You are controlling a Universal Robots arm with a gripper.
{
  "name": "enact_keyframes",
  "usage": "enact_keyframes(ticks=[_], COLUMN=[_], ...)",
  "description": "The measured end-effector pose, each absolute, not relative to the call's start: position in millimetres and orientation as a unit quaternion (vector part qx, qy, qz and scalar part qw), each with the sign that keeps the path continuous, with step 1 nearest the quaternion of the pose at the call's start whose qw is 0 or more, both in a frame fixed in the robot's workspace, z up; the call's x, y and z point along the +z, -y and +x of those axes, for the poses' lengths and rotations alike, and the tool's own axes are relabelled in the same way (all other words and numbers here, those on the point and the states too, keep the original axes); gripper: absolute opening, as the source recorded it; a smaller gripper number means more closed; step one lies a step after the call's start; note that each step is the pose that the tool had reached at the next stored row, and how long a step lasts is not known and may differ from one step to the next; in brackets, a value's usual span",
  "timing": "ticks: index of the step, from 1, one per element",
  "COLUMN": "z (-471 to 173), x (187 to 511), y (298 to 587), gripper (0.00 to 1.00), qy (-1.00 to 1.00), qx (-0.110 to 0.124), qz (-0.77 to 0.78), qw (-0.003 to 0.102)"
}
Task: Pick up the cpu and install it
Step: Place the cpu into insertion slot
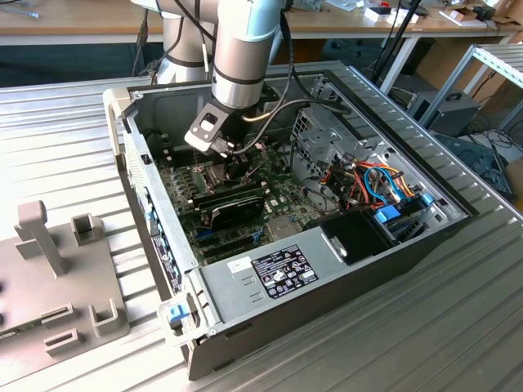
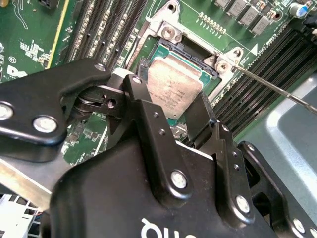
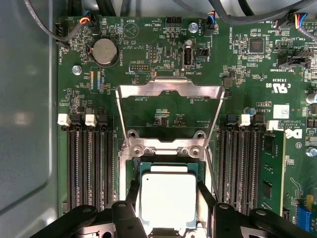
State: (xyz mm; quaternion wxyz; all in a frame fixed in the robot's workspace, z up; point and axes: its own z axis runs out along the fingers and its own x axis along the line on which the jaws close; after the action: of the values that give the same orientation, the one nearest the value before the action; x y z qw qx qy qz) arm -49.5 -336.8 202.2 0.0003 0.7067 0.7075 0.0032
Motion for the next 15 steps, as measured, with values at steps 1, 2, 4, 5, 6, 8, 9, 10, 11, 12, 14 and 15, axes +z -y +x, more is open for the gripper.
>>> enact_keyframes(ticks=[1, 2, 4, 5, 6, 8, 9, 10, 11, 12, 14, 15], z=[-49.5, -49.5, -49.8, -49.8, -49.8, -49.8, -49.8, -49.8, -49.8, -49.8, -49.8, -49.8], x=[201.8, 201.7, 201.6, 201.7, 201.7, 202.3, 203.3, 203.3, 203.3, 203.4, 203.6, 203.5], y=[336.8, 336.8, 336.5, 336.4, 336.3, 336.3, 336.3, 336.2, 336.3, 336.3, 336.1, 336.0], gripper=[0.55, 0.55, 0.55, 0.55, 0.55, 0.55, 0.55, 0.55, 0.55, 0.55, 0.55, 0.55], qy=[-0.707, -0.707, -0.707, -0.707, -0.707, -0.707, -0.707, -0.707, -0.707, -0.707, -0.707, -0.707], qx=[0.003, 0.003, 0.003, 0.003, 0.003, 0.003, 0.003, 0.003, 0.003, 0.003, 0.003, 0.003], qz=[0.707, 0.707, 0.707, 0.707, 0.707, 0.707, 0.707, 0.707, 0.707, 0.707, 0.707, 0.707], qw=[0.000, 0.000, 0.000, 0.000, 0.000, 0.000, 0.000, 0.000, 0.000, 0.000, 0.000, 0.000])
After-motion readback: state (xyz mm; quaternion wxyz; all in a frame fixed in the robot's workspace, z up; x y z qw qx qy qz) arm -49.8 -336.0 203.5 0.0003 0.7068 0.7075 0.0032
